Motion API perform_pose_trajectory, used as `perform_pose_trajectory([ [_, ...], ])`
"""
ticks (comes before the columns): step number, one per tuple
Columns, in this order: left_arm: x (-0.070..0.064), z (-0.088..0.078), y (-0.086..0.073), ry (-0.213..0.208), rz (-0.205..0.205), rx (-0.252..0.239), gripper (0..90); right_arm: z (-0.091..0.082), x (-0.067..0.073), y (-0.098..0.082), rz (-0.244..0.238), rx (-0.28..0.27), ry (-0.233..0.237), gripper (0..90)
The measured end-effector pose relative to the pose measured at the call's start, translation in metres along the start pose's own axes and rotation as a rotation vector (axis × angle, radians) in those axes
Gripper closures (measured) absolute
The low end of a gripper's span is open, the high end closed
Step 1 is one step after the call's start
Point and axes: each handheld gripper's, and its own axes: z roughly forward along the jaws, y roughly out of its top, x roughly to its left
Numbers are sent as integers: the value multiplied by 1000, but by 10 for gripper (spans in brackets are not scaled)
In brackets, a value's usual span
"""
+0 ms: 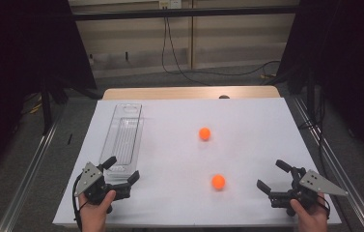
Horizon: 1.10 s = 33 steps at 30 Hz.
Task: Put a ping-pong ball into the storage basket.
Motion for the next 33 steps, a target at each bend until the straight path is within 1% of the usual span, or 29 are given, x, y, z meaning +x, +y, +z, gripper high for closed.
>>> perform_pose_trajectory([
  [5,-2,2,0,-5,1,7,13,-1,0,0,0,0,2,3],
  [6,-2,2,1,-10,6,7,13,-1,0,0,0,0,2,3],
  [7,-3,3,1,-9,0,5,13,-2,-1,0,3,-3,2,3],
  [13,-10,8,3,-33,1,7,12,-2,-2,0,6,-6,2,3],
  [14,-10,9,4,-38,2,7,12,-1,-1,0,6,-5,4,4],
  [17,-15,11,6,-37,13,17,12,-1,-1,0,1,-2,10,5],
  [19,-20,13,9,-52,13,16,12,-2,-1,0,-3,-1,11,5],
  [21,-23,16,11,-59,29,23,12,-2,-1,0,-2,-3,11,6],
  [23,-27,18,12,-79,10,16,12,-2,-2,0,-3,-1,9,6],
  [24,-28,19,13,-83,17,20,12,-2,-2,0,-3,-1,9,6],
  [27,-31,23,14,-99,18,24,12,-2,-2,0,-2,-4,11,6],
  [33,-37,26,15,-118,5,24,12,-1,-1,0,-3,-5,17,7],
])
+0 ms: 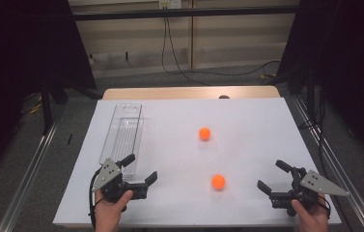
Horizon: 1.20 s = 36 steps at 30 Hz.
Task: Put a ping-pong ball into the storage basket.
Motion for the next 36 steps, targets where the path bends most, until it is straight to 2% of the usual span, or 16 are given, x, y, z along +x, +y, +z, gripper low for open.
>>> perform_pose_trajectory([
  [9,-8,10,2,-40,-4,4,12,0,0,0,-3,-2,2,7],
  [32,-21,34,1,-94,8,56,12,0,1,1,-9,-6,4,8],
  [36,-24,37,0,-92,15,74,12,0,1,1,-11,-7,5,8],
])
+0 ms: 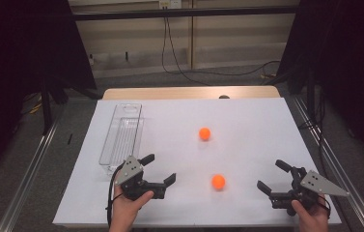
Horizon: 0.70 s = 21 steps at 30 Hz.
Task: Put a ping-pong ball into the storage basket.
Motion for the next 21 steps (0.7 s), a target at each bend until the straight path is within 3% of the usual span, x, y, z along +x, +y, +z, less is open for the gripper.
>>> perform_pose_trajectory([
  [21,-7,18,-1,-30,17,46,13,0,1,0,-5,-2,3,8],
])
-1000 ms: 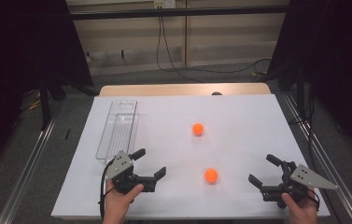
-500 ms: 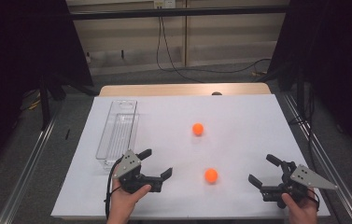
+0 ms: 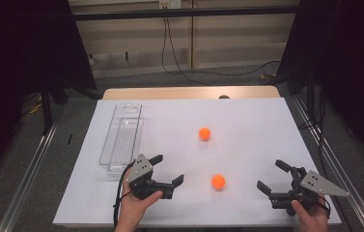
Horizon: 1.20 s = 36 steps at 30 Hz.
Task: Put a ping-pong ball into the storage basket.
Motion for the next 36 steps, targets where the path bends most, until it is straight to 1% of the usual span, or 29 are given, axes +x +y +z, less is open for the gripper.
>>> perform_pose_trajectory([
  [7,-2,6,1,-11,4,7,14,0,0,0,-1,1,2,9],
  [15,-7,12,-1,-20,16,33,14,0,0,0,-1,1,1,9],
  [28,-8,18,0,-17,24,55,16,0,1,0,-3,-1,5,11],
  [36,-10,23,1,-22,33,71,17,1,1,0,-5,0,6,11],
])
